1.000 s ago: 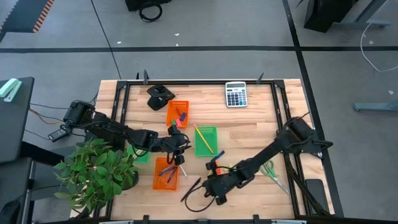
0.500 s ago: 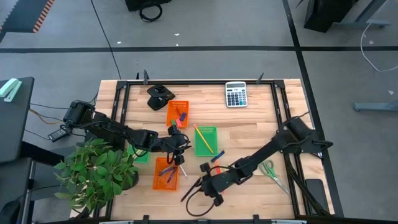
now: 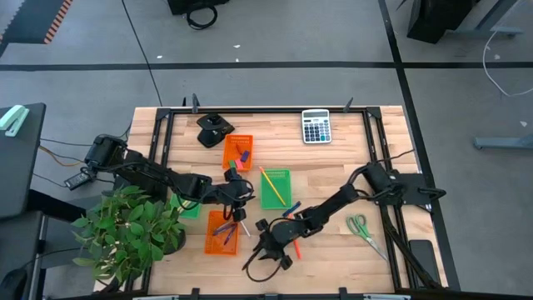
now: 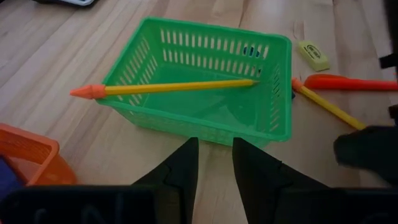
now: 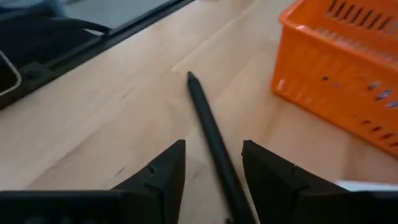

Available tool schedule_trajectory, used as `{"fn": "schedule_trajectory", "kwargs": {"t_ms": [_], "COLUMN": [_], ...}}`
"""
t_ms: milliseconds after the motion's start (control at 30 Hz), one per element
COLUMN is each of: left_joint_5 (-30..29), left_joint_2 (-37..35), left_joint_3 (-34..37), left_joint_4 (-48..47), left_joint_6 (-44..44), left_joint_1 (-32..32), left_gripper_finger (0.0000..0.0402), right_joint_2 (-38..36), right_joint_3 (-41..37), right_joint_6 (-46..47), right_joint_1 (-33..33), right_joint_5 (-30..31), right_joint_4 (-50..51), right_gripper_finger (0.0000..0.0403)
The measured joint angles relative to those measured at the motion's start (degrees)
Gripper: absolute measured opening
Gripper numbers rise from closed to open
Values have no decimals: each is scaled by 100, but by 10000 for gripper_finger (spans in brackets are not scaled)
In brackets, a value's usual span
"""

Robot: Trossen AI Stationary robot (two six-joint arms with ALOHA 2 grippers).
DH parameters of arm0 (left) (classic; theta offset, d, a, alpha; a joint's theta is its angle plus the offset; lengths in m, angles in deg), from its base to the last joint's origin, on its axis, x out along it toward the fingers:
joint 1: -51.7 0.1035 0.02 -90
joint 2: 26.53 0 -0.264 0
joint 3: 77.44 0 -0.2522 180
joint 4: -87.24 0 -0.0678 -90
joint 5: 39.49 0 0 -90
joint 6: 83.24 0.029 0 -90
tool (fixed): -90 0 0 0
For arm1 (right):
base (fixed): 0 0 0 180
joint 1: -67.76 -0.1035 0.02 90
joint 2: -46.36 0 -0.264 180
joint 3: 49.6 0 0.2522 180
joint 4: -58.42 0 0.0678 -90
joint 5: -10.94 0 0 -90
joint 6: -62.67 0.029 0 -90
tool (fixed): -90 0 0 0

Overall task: Sort crayons/erasers/pens/pencils in bins
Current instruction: Put the black pen into the left green basket

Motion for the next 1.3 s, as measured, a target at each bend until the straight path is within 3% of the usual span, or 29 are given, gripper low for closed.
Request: {"fn": "schedule_trajectory", "kwargs": {"t_ms": [267,567,767,933,1300], "left_joint_5": [-1,-1,-1,-1,-1], "left_joint_2": [0,0,0,0,0], "left_joint_3": [0,0,0,0,0], "left_joint_4": [-63,-85,-87,-94,-41], "left_joint_6": [7,0,0,0,339], "left_joint_1": [-31,-28,-28,-46,-172], "left_gripper_finger": [107,107,107,107,107], "right_joint_2": [246,232,200,-173,-1647], "right_joint_3": [35,24,17,-17,-17], "right_joint_6": [275,111,125,171,-25], "right_joint_1": [252,308,308,236,-167], "right_joint_5": [-430,-652,-648,-587,676], "right_joint_4": [-153,-28,29,643,2712], "right_gripper_finger": [133,42,40,43,43]}}
